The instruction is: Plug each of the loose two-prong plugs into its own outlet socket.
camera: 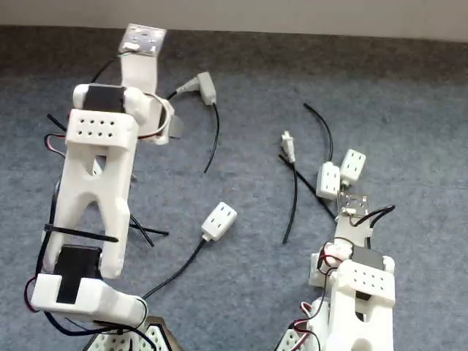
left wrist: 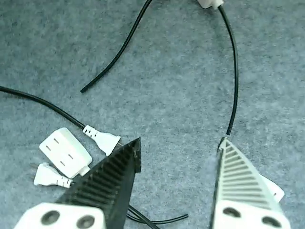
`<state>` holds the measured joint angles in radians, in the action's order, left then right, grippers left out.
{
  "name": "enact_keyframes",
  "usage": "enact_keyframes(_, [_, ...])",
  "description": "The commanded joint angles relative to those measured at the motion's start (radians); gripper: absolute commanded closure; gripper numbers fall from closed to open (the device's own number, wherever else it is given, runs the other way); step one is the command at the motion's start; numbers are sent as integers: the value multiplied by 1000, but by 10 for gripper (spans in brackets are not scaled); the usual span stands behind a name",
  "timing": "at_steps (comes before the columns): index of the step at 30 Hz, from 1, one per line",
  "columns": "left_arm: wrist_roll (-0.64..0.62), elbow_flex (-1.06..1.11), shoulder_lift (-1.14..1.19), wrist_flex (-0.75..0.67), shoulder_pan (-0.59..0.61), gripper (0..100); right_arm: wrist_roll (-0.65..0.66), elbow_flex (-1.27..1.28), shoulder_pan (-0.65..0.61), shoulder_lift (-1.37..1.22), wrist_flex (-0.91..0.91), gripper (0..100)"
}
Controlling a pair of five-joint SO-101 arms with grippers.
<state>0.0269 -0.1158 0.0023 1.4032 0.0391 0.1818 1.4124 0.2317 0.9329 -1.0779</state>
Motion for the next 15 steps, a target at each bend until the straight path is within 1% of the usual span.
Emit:
enact_keyframes(1, [-92, -28, 67, 3, -1, 741, 11, 2, -12, 4, 19, 989])
enact_keyframes(4, [-94, -90, 156, 8, -104, 741, 11, 2, -12, 4, 19, 989])
enact_keyframes(8, [-103, -239, 291, 9, -257, 741, 11, 2, -12, 4, 19, 989])
enact_keyframes(12, [-212, -453, 466, 3, -372, 741, 11, 2, -12, 4, 19, 989])
enact_keyframes(15, [-224, -648, 630, 2, -446, 741, 11, 2, -12, 4, 19, 989])
